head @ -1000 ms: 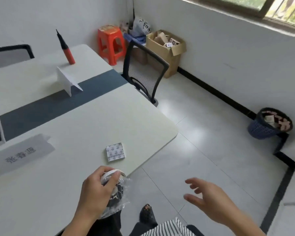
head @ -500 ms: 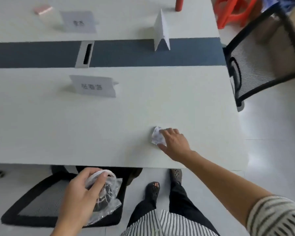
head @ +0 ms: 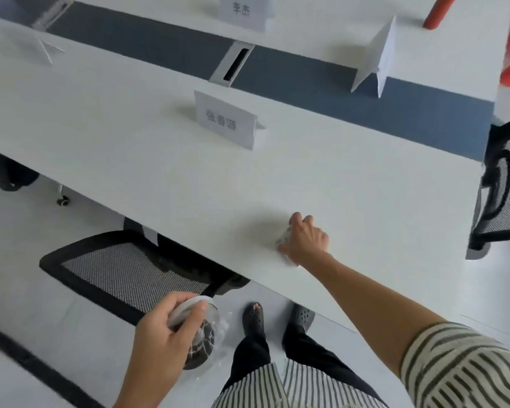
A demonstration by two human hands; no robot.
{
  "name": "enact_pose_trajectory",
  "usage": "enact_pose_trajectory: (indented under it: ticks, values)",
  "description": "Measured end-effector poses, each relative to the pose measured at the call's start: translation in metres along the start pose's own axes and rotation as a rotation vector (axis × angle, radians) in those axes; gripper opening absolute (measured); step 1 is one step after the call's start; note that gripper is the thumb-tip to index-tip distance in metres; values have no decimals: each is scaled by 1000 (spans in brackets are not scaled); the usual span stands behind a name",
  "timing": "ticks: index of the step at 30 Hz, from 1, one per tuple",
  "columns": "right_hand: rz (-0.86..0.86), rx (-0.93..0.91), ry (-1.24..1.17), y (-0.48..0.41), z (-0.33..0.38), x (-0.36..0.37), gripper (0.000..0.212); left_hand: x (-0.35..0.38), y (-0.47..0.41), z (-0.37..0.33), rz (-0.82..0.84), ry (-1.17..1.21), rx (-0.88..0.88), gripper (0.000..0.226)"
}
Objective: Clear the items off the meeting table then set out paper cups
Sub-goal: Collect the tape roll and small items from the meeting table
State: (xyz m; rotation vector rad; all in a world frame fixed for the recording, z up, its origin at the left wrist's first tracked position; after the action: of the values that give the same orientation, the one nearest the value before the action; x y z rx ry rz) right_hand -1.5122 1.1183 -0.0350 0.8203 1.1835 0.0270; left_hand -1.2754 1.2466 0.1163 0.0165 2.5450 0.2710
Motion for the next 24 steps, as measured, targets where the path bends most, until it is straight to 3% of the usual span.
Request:
enact_pose_trajectory:
  ticks: [4,7,9,15,24]
  values:
    - [177,37,-253,10,-9,-8,55,-8,22,3,-110,11,-18,4]
    - [413,-90,-650,41,0,-26,50,-25,44,13,-217,20,-29,2]
    - [506,-184,-749,75,10,-42,46,-40,63,20,-297,21,-40,6]
    - [735,-392,-683,178,42,-46,36,-83,133,53,-519,58,-69,7]
    - [738,-668,-287,325,68,48,73,-148,309,138,-776,83,-237,3]
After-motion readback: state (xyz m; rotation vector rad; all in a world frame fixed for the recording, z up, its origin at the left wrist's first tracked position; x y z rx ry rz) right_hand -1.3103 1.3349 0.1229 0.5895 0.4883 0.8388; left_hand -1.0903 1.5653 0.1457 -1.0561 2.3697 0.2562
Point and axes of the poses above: each hand's wrist, its own y-axis away from the middle knuckle, its own x-axis out of the palm, z = x × y, the point moved 3 cm from there along -y, towards the middle knuckle, and after that the axes turned 14 degrees about x, right-handed, at the moved point
